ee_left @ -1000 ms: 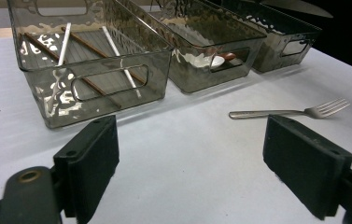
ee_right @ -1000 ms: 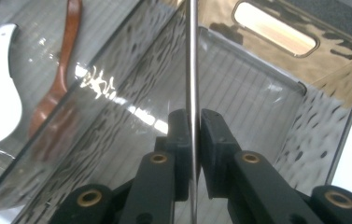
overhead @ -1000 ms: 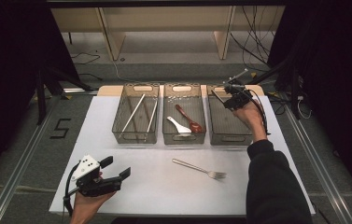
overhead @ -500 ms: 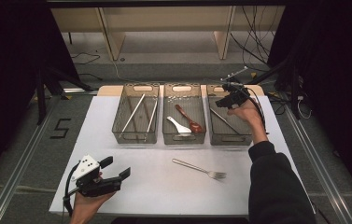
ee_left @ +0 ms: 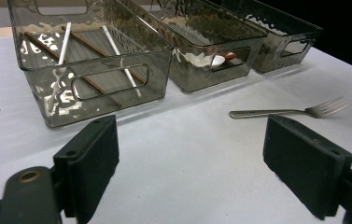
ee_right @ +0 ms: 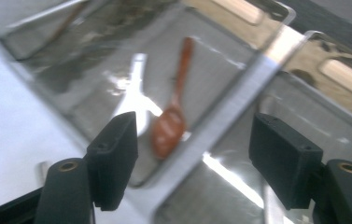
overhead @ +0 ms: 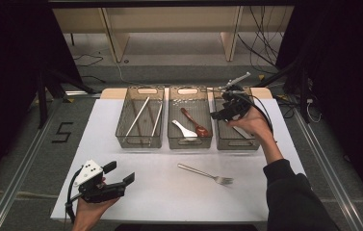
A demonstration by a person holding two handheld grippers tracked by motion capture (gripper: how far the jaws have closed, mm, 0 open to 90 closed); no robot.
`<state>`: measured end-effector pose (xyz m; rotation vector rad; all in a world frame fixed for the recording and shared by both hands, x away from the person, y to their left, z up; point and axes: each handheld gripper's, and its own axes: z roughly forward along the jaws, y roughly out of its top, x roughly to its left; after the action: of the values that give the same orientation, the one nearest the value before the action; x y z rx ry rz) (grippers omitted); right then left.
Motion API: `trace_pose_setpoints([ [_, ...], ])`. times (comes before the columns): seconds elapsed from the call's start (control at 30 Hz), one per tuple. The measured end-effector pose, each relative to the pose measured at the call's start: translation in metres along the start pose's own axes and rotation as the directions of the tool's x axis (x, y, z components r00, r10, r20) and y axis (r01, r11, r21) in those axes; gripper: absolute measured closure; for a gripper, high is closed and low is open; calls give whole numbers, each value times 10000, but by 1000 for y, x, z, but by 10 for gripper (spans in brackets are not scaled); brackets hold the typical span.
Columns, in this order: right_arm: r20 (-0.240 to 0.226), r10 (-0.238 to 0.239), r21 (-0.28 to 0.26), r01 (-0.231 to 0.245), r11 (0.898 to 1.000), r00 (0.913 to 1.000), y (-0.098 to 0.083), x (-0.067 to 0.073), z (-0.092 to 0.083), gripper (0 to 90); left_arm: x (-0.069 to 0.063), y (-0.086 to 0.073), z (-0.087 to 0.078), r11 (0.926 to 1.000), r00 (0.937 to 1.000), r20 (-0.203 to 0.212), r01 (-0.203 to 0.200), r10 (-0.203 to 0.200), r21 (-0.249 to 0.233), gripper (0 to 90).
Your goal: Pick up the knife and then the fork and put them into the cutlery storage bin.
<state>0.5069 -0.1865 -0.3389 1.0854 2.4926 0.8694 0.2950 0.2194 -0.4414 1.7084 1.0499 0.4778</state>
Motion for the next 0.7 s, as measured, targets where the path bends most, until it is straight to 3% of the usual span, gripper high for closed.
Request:
trace_pose_setpoints([
  [0.33,-992,-842,301,876,9957,9915,-11,46,-1,314,-1,0,0,10000,10000,22,2,-2,-19,179],
  [0.53,-1320,-994,569,1076,9926,9863,-24,63,3,308,0,0,0,10000,9999,74,78,-77,-61,176],
  [0.7,-1602,-1353,1068,1534,9824,9778,-33,75,10,310,0,0,-1,9999,9999,99,140,-139,-94,171],
])
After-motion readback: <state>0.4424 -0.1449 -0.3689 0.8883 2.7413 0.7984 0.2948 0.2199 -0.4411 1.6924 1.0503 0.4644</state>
